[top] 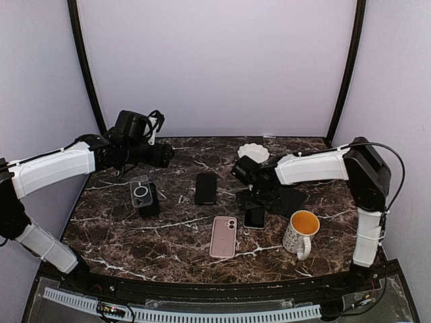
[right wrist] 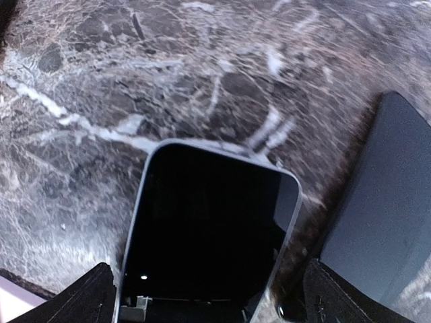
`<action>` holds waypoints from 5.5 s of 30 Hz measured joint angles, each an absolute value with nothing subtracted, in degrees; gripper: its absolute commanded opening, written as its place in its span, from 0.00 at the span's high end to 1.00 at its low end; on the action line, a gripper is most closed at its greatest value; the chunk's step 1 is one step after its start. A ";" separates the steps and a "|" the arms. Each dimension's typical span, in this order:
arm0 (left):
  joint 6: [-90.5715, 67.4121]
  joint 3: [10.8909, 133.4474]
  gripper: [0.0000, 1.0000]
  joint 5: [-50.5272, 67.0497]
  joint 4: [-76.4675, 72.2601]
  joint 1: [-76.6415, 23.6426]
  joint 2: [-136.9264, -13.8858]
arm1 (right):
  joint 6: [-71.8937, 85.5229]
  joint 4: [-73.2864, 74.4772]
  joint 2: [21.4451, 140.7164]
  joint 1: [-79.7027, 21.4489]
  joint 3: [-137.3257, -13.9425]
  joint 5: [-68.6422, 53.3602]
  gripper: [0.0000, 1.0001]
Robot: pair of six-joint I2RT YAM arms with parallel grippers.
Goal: Put the phone into the phone case
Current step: Move the phone to the center of the board, then pick up the phone at the center of the board, then pass from the right arm to the left, then pass from the left arm to the right
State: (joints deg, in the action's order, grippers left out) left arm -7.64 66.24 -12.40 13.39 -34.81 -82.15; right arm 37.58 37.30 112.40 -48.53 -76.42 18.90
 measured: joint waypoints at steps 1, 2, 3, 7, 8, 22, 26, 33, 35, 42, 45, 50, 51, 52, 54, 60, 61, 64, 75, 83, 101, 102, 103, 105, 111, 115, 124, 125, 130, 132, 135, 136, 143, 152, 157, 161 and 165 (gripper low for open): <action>-7.64 66.24 0.18 -12.40 13.39 -34.81 -82.15 | 38.46 37.93 112.07 -49.19 -76.42 19.86 0.01; -7.64 66.24 0.18 -12.38 13.39 -34.81 -82.15 | 39.64 38.48 111.63 -50.04 -76.44 21.02 0.02; -7.64 66.24 0.18 -12.38 13.39 -34.81 -82.15 | 40.71 38.94 111.22 -50.89 -76.44 21.74 0.01; -7.64 66.24 0.18 -12.16 13.39 -34.81 -82.15 | 45.63 38.41 109.84 -52.73 -74.78 22.20 0.02; -7.64 66.24 0.18 -12.03 13.39 -34.81 -82.15 | 46.92 37.89 109.19 -52.86 -73.38 21.98 0.02; -7.66 66.24 0.18 -11.38 13.39 -34.81 -82.15 | 50.76 35.51 108.97 -52.82 -69.54 14.76 0.20; -7.64 66.24 0.19 -11.29 13.39 -34.81 -82.13 | 48.56 35.66 109.08 -52.77 -69.60 14.41 0.26; -7.60 65.93 0.18 -11.31 13.37 -34.81 -81.76 | 38.33 37.06 113.25 -52.73 -76.01 12.10 0.35; -7.57 65.93 0.19 -11.33 13.34 -34.81 -81.76 | 35.11 36.99 113.25 -52.71 -76.05 10.76 0.35; -7.27 65.89 0.18 -11.35 13.34 -34.81 -81.73 | 28.14 37.87 110.24 -52.56 -72.07 6.85 0.23; -7.25 65.84 0.18 -11.31 13.34 -34.81 -81.73 | 27.16 39.81 109.06 -52.56 -70.87 5.74 0.15; -7.20 65.82 0.19 -11.31 13.34 -34.81 -81.73 | 27.40 43.16 109.67 -52.56 -72.14 5.34 0.07; -7.18 65.82 0.18 -11.33 13.34 -34.81 -81.73 | 27.49 43.51 110.06 -52.56 -72.71 5.23 0.07; -7.14 65.82 0.18 -11.33 13.34 -34.81 -81.73 | 27.57 43.75 110.39 -52.56 -73.19 5.08 0.08; -7.07 65.82 0.18 -11.33 13.34 -34.81 -81.73 | 27.75 44.16 110.98 -52.56 -74.02 4.89 0.12; -7.03 65.82 0.19 -11.31 13.34 -34.81 -81.73 | 29.12 45.56 112.07 -52.42 -75.75 4.93 0.41; -7.03 65.82 0.19 -11.31 13.34 -34.81 -81.73 | 29.36 45.69 112.14 -52.45 -75.90 4.95 0.44; -7.03 65.82 0.18 -11.29 13.34 -34.81 -81.73 | 29.15 45.84 112.20 -52.45 -76.05 5.21 0.51; -6.59 65.82 0.21 -9.10 13.34 -34.81 -81.73 | 26.09 42.11 108.64 -52.88 -72.44 8.99 0.65; -7.16 66.11 0.11 2.74 13.43 -35.16 -81.73 | 19.66 30.55 94.11 -55.07 -64.40 15.27 0.66; -18.96 70.17 0.47 28.67 11.86 -39.51 -77.67 | -15.94 -0.40 83.90 -68.42 -63.05 28.73 0.70; -19.20 70.17 0.54 29.04 11.86 -39.51 -77.67 | -17.17 -0.64 83.99 -68.93 -63.11 29.04 0.70; -19.22 70.17 0.58 29.45 11.86 -39.51 -77.67 | -17.96 -0.71 84.01 -69.30 -63.18 29.43 0.70; -19.62 70.32 0.68 30.44 11.86 -39.57 -77.65 | -19.75 -0.62 84.01 -69.78 -63.44 30.09 0.70; -20.12 71.66 1.00 33.95 11.88 -40.16 -77.65 | -24.25 -0.43 84.03 -70.15 -65.06 31.35 0.71; -19.88 71.88 1.00 34.22 11.77 -40.40 -77.54 | -25.80 -0.80 84.01 -70.26 -65.36 32.23 0.66; -19.31 64.95 1.00 24.51 3.09 -41.15 -70.19 | -23.88 -7.29 83.77 -68.99 -64.45 32.18 0.02; -19.27 63.07 1.00 22.26 0.58 -41.08 -68.29 | -21.98 -8.67 83.57 -67.81 -64.45 30.70 0.02; -20.91 55.51 1.00 17.34 -18.28 -40.75 -62.52 | -8.49 -20.88 81.62 -60.14 -62.70 14.68 0.03; -22.02 53.04 1.00 16.62 -26.85 -41.04 -61.89 | -2.02 -27.79 81.80 -57.87 -61.87 6.85 0.07; -23.11 49.95 1.00 15.68 -37.12 -41.95 -61.82 | 7.09 -37.69 83.81 -56.21 -61.63 -3.36 0.17; -23.38 49.01 1.00 15.44 -40.07 -42.35 -61.84 | 10.07 -41.08 85.06 -55.88 -61.89 -7.03 0.22; -25.76 47.53 1.00 15.66 -53.21 -44.10 -64.42 | 22.46 -52.51 91.64 -55.24 -63.96 -21.15 0.46; -28.34 47.57 1.00 17.26 -59.96 -45.98 -68.69 | 29.12 -60.03 92.20 -54.30 -65.23 -26.20 0.58; -28.95 47.81 1.00 18.00 -61.45 -46.81 -70.30 | 29.69 -60.23 92.51 -54.28 -65.47 -26.15 0.65; -28.95 48.58 1.00 18.33 -62.13 -47.16 -71.48 | 29.65 -60.29 92.75 -54.19 -65.82 -26.13 0.66; -29.19 48.73 1.00 18.79 -62.63 -47.18 -72.07 | 29.26 -60.20 92.75 -54.08 -65.82 -26.09 0.78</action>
State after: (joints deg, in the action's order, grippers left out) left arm -29.19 48.73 18.79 -62.63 -47.18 -72.07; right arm 29.26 -60.20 92.75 -54.08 -65.82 -26.09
